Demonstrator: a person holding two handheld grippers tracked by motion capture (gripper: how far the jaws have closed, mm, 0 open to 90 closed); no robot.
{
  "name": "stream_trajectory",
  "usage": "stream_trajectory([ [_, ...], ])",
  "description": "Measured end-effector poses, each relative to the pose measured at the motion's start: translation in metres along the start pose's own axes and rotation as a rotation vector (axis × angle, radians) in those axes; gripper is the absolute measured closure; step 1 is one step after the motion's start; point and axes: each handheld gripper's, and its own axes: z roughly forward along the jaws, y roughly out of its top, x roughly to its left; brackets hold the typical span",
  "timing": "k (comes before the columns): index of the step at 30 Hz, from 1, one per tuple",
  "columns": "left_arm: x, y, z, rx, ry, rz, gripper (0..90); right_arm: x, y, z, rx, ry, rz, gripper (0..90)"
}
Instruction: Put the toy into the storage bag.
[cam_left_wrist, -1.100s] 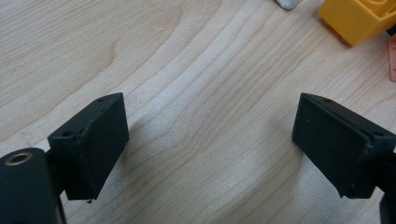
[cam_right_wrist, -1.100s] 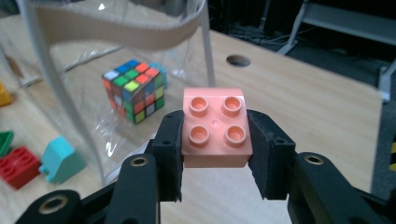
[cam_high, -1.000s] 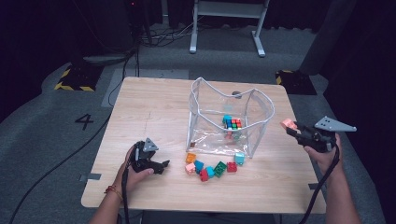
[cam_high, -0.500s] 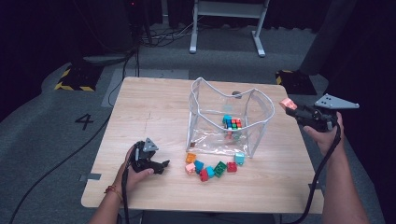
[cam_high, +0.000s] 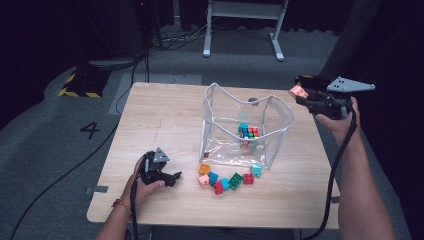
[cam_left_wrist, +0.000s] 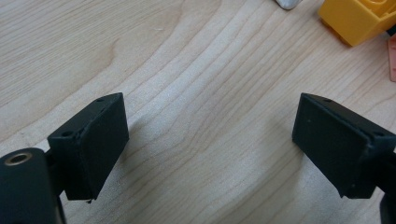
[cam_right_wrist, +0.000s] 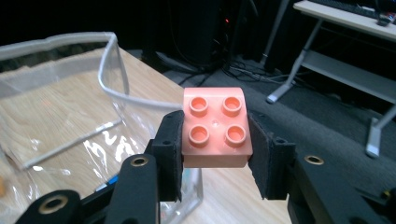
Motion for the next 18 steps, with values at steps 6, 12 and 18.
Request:
stream_trajectory([
  [6,0.0,0.0,0.0,0.0,0.0,0.0,10.9,0.008,0.014,0.015,-0.013,0.065,0.002,59.1],
  [12,0.0,0.0,0.0,0.0,-0.001,0.0,10.9,0.022,0.021,0.036,0.0,0.124,-0.032,59.1],
  [18,0.0,0.0,0.0,0.0,0.0,-0.001,10.9,0.036,0.025,0.056,0.04,0.191,-0.059,59.1],
])
